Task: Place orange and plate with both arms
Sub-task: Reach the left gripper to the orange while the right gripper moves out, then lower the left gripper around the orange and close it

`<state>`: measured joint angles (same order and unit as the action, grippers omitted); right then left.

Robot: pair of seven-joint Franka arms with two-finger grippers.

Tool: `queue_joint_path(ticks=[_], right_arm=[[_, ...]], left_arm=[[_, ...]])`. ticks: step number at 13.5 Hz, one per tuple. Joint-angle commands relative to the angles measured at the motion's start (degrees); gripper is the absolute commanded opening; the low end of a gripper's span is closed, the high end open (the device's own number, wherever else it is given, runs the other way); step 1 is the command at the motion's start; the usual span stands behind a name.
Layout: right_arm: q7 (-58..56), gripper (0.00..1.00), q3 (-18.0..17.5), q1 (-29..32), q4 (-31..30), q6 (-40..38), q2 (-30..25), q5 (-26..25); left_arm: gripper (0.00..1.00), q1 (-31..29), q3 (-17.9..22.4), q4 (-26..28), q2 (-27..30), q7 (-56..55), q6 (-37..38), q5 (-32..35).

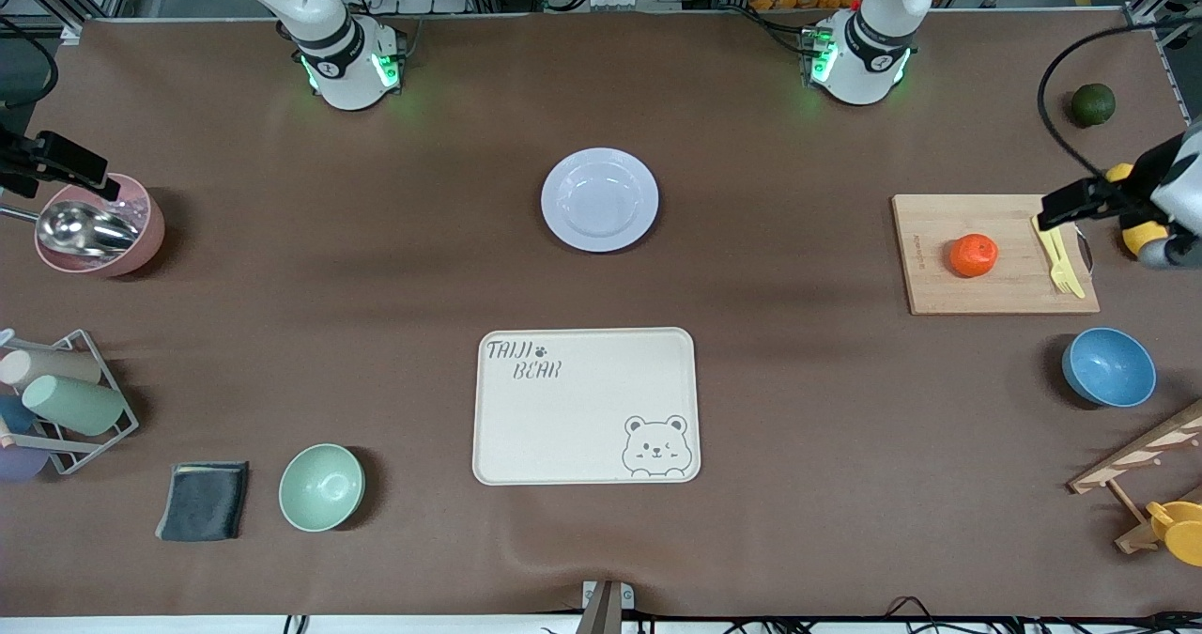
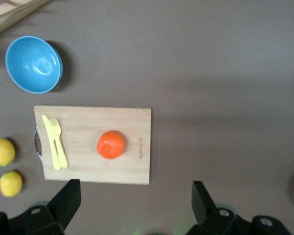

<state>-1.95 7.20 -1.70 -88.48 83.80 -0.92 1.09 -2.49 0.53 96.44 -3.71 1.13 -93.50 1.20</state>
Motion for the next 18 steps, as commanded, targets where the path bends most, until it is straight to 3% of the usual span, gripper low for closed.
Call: queue_joint_path(ticks=[1,8,11,18], right_arm=[[-0.8,1.00,-0.7,1.2,-1.4,-0.5,-0.3,1.6],[-0.8,1.00,-0.6,1.0,-7.7,-2.0,-0.1,10.1],[-0.8,1.00,-0.8,-0.4,-9.3,-2.3,0.0,10.2],[-0.8,1.00,-1.0,-1.9,-9.8,-2.9,0.0,11.6]], left_arm=[[1.00,-0.7,-0.2,10.3,2.8,0.4,-7.6,1.0],[1.00,-5.5,-0.3,30.8,2.5,-0.1,-28.2,1.3],[1.00,-8.3,-0.3,34.7,-0.1,0.2,-34.7,2.1],[1.00,-10.8,-0.4,36.3,-5.6,0.1,-40.4,3.1]])
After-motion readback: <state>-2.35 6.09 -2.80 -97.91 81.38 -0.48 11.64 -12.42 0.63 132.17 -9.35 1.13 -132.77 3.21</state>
